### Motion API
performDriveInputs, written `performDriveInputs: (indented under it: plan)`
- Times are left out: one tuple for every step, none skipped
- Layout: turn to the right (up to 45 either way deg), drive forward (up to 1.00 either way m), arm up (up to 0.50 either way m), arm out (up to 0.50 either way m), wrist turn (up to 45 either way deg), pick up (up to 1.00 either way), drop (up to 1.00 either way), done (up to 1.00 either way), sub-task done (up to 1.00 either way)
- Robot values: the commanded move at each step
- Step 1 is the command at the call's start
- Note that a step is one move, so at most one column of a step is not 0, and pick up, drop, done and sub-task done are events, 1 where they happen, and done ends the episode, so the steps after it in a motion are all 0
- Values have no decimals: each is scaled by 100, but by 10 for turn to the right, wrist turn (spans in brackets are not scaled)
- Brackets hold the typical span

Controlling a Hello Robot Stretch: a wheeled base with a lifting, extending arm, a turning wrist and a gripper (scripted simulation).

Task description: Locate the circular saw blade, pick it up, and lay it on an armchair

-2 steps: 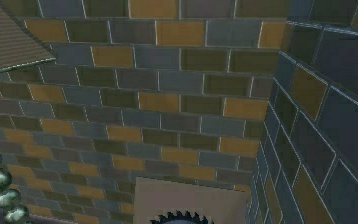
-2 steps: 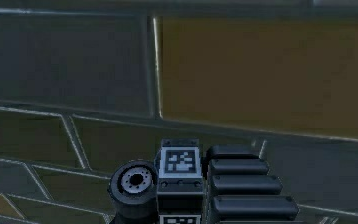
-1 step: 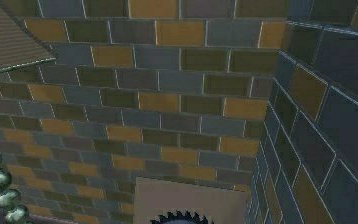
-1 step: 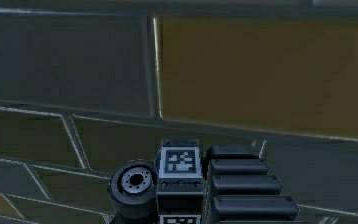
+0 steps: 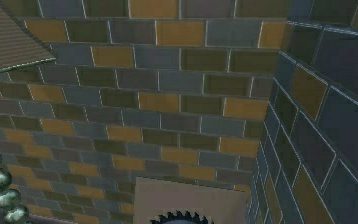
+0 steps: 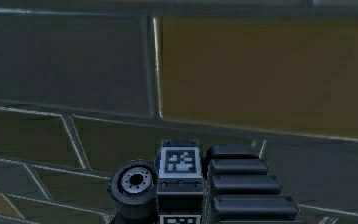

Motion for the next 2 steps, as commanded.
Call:
performDriveInputs:
  plan:
    - [0,0,0,0,390,0,0,0,0]
    - [0,0,0,0,390,0,0,0,0]
